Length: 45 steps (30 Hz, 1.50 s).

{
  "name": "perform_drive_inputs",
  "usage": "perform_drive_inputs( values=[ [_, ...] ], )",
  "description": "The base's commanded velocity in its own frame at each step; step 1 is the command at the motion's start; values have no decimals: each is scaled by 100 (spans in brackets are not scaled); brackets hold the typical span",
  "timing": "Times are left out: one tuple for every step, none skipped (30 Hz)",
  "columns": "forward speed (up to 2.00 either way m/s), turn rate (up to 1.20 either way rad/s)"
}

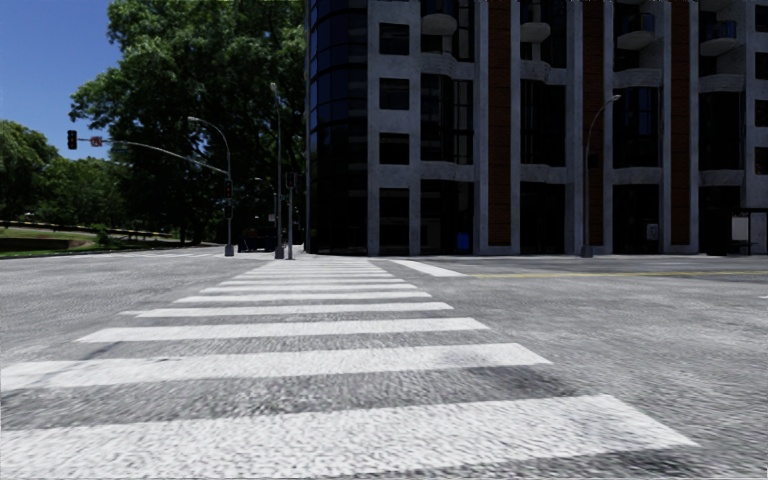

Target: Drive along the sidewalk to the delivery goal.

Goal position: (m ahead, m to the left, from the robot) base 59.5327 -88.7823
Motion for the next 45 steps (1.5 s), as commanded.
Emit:
perform_drive_inputs(
  values=[
    [140, 19],
    [134, 19],
    [132, 21],
    [132, 21],
    [131, 22],
    [131, 24],
    [131, 26],
    [131, 28],
    [131, 28],
    [131, 29],
    [131, 29],
    [131, 30],
    [131, 30],
    [131, 30],
    [132, 30],
    [132, 30],
    [132, 30],
    [132, 30],
    [132, 30],
    [132, 29],
    [132, 27],
    [132, 27],
    [133, 27],
    [134, 26],
    [136, 26],
    [137, 26],
    [137, 26],
    [139, 26],
    [139, 22],
    [139, 7],
    [139, 7],
    [139, 0],
    [139, 0],
    [139, 0],
    [139, 0],
    [139, 0],
    [139, 0],
    [139, 0],
    [139, 0],
    [139, 0],
    [139, 0],
    [139, 0],
    [139, 5],
    [139, 7],
    [139, 7]
  ],
)
